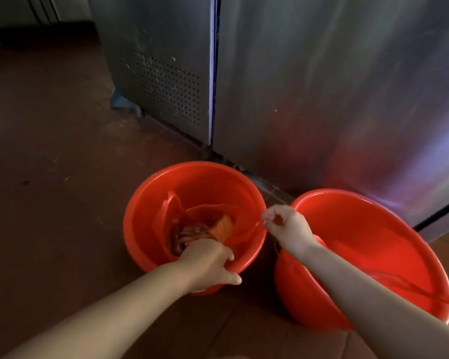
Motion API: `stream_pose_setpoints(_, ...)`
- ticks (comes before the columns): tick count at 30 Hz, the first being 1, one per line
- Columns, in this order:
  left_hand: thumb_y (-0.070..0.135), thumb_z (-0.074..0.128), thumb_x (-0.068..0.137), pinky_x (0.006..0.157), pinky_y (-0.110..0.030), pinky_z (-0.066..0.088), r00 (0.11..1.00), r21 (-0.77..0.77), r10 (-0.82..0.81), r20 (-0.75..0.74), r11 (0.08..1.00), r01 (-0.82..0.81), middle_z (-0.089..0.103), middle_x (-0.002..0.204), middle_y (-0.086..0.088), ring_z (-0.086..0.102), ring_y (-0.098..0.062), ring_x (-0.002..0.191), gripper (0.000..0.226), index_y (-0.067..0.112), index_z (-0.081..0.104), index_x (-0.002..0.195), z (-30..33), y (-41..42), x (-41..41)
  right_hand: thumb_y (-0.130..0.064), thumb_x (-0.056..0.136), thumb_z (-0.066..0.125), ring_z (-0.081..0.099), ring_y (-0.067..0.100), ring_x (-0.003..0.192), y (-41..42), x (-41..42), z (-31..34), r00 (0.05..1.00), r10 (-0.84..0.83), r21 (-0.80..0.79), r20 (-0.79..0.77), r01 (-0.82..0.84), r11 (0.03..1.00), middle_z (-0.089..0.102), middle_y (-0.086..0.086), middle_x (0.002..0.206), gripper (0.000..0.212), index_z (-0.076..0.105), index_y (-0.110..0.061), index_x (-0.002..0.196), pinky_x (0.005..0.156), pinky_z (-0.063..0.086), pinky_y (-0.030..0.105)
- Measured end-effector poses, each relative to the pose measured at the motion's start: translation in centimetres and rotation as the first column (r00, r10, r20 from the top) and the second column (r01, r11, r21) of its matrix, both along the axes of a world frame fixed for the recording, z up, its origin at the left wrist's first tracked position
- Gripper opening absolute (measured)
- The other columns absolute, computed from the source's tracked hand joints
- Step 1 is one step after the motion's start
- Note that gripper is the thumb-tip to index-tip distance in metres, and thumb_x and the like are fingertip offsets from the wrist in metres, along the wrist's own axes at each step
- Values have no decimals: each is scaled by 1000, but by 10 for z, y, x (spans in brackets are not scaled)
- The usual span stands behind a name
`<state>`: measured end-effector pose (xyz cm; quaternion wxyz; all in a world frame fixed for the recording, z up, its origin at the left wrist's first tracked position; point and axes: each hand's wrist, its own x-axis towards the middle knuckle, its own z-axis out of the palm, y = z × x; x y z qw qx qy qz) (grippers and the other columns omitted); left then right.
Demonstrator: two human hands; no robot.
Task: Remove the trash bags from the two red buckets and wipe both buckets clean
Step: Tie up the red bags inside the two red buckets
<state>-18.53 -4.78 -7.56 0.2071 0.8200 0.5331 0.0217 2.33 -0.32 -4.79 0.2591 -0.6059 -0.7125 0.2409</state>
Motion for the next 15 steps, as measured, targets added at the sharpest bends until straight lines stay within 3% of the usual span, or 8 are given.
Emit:
stream_pose_setpoints(4, 65, 56, 76, 77, -25, 39, 996, 32, -1, 85, 999, -1, 69, 102, 3, 62, -16, 100, 54, 27, 64, 113, -3, -13, 3, 0, 78, 66, 56, 14, 90, -4, -8, -2, 999, 20, -40, 46, -18, 999, 60, -1, 91, 34, 70, -24, 102, 85, 43, 26)
stream_pose_setpoints(6, 56, 56, 81, 80, -22, 41, 989, 85, 18, 149, 996, -31, 70, 105, 5, 62, -13, 101, 42, 30, 65, 113, 4, -19, -4, 0, 78, 66, 56, 15, 87, -3, -12, -2, 996, 39, -40, 76, -36, 999, 57, -1, 88, 37, 70, -24, 105, 82, 42, 25)
stream_pose_setpoints(8, 42, 60, 80, 74, -25, 47, 980, 286, 14, 199, 956, -71, 71, 95, 5, 66, -16, 90, 27, 28, 69, 101, 16, -23, -18, -3, 79, 67, 55, 15, 85, -1, -15, -2, 991, 47, -40, 125, -42, 998, 56, -1, 85, 34, 71, -26, 103, 78, 42, 26)
stream_pose_setpoints(10, 28, 68, 72, 59, -29, 51, 972, 553, 36, 232, 817, -162, 67, 81, 3, 66, -22, 75, 18, 25, 69, 90, 25, -21, -37, -9, 79, 69, 54, 15, 83, 0, -18, -3, 988, 47, -34, 148, -43, 999, 56, -3, 82, 23, 72, -25, 95, 75, 43, 27)
stream_pose_setpoints(12, 18, 77, 67, 63, -32, 52, 969, 682, 128, 213, 690, -241, 62, 85, 1, 61, -23, 79, 30, 21, 67, 95, 35, -14, -59, -14, 78, 72, 55, 13, 77, 0, -20, -3, 989, 20, -36, 147, -15, 999, 56, -8, 75, 13, 70, -26, 81, 69, 41, 26)
stream_pose_setpoints(14, 21, 84, 60, 77, -38, 50, 937, 685, 323, 132, 654, -322, 60, 103, -5, 57, -27, 94, 56, 17, 62, 112, 44, -4, -79, -17, 77, 74, 55, 11, 70, 2, -25, 1, 996, -10, -63, 89, 16, 998, 57, -10, 69, 16, 65, -28, 70, 65, 40, 25)
stream_pose_setpoints(15, 26, 84, 61, 82, -41, 48, 908, 639, 412, 75, 679, -361, 59, 110, -9, 55, -30, 100, 64, 15, 58, 118, 49, 0, -86, -18, 77, 75, 54, 10, 68, 5, -28, 5, 999, -26, -73, 35, 28, 997, 57, -9, 68, 18, 63, -27, 66, 64, 40, 25)
